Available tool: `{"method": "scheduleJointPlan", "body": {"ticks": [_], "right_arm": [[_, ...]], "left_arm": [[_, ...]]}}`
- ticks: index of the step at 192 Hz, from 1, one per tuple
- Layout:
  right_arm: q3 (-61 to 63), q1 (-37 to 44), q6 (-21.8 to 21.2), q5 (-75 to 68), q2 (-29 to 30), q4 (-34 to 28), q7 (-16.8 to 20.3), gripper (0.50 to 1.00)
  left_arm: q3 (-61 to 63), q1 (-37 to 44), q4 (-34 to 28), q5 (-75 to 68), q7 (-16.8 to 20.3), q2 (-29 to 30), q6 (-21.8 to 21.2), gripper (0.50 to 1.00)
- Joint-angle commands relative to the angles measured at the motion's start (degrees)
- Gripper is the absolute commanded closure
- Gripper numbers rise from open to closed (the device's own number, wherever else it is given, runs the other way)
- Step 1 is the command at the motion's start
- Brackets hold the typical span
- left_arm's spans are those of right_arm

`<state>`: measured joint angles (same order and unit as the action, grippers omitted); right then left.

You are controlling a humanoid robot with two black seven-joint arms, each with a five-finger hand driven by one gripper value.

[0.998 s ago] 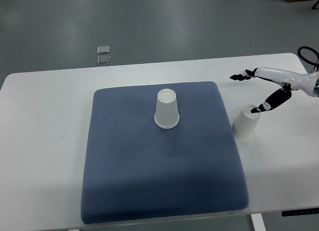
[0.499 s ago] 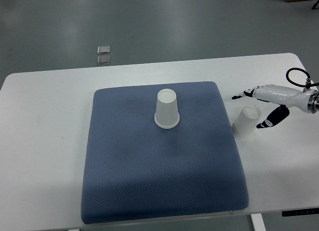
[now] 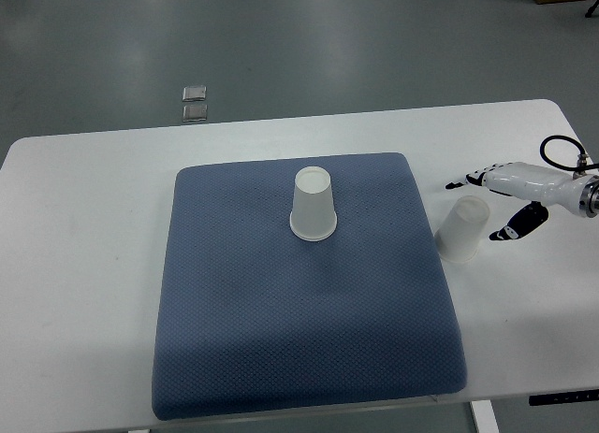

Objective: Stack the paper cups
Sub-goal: 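Close the right hand fingers around the loose white paper cup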

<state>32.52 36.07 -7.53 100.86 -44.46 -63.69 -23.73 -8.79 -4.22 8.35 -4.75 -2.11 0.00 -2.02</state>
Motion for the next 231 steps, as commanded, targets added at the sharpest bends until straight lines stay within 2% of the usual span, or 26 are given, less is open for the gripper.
{"method": "scheduleJointPlan", "body": {"ticks": [1,117,166,181,214,231], "right_arm": [[0.00,0.05,0.15,0.30,0.33,0.14,0.00,0.644],[-2.55,1.10,0.41,0.47,0.95,0.14,0.00,0.738],[-3.08,1.28,0.67,0.47,0.95,0.32,0.00,0.881],[-3.08,1.37,0.85,0.47,0.77,0.32,0.00,0.906],[-1.93,3.21,1.99,-0.40,-0.63,-0.30,-0.88,0.912],[-1.85,6.73,1.55,-0.84,-2.65,-1.61,-2.29,0.912]], "left_arm": [[0.00,0.00,0.00,0.00,0.00,0.00,0.00,0.500],[0.00,0.00,0.00,0.00,0.00,0.00,0.00,0.500],[0.00,0.00,0.00,0.00,0.00,0.00,0.00,0.500],[0.00,0.00,0.00,0.00,0.00,0.00,0.00,0.500],[0.00,0.00,0.00,0.00,0.00,0.00,0.00,0.500],[0.00,0.00,0.00,0.00,0.00,0.00,0.00,0.500]]}}
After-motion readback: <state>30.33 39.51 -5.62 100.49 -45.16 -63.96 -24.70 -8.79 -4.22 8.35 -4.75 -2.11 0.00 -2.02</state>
